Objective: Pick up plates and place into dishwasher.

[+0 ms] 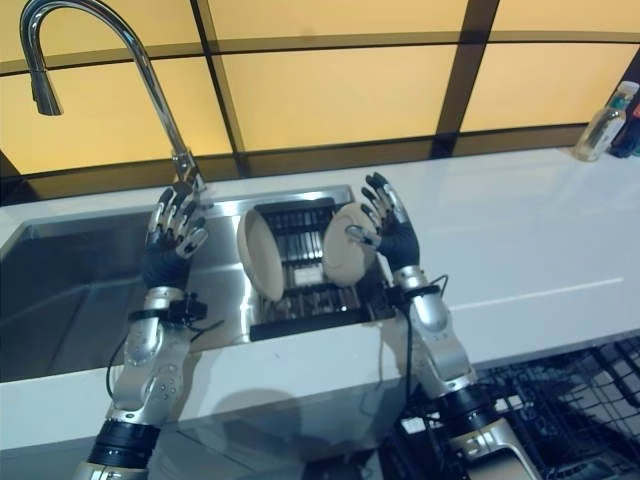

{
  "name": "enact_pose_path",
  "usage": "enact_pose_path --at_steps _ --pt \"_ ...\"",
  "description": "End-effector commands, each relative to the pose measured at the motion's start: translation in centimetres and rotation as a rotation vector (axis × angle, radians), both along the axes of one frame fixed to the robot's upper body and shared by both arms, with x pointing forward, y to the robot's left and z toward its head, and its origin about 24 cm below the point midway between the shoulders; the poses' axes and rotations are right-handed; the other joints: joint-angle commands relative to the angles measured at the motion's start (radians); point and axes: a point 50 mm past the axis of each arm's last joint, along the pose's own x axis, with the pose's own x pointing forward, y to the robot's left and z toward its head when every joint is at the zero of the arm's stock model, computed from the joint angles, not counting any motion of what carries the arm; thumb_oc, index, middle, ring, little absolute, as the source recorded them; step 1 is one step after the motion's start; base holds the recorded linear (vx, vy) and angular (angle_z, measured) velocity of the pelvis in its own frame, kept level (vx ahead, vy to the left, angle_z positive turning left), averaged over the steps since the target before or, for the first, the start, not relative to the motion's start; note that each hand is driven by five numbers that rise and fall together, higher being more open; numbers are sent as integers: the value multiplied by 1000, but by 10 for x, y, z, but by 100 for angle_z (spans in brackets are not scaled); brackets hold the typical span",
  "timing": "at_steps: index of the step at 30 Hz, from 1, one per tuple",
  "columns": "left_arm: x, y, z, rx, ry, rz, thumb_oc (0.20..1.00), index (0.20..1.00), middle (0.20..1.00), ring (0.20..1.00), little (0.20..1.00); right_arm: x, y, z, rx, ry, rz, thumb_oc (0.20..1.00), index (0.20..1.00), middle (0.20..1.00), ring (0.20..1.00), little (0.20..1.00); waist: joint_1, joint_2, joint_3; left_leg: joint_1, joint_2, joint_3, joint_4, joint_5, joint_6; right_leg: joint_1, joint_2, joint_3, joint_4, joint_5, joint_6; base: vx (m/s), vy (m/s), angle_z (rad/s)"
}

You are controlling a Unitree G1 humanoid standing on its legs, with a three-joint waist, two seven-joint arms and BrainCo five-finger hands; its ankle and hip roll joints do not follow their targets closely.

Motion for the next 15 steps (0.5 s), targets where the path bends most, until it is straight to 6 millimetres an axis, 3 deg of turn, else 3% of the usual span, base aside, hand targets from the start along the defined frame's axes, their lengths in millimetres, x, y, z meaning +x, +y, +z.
enact_pose_path --at_steps 1,10,15 --pt "-2 5 23 22 -131 -4 1000 1000 1000 1000 1000 -8 3 16 101 -91 14 1000 1000 1000 1000 1000 -5 -40 -57 -106 -31 -13 31 1 26 -42 -26 -31 92 -70 35 0 0 0" --pt "-6 10 25 58 -162 3 1000 1000 1000 1000 1000 -12 2 6 104 -54 15 1000 1000 1000 1000 1000 -13 -42 -63 -99 -32 -5 22 1 29 -46 -26 -26 88 -66 38 0 0 0" --pt "-12 14 39 224 -250 -29 1000 1000 1000 1000 1000 -16 -6 -4 120 -12 4 1000 1000 1000 1000 1000 -28 -39 -63 -98 -34 13 33 -5 33 -53 -28 -3 92 -63 44 25 4 -6"
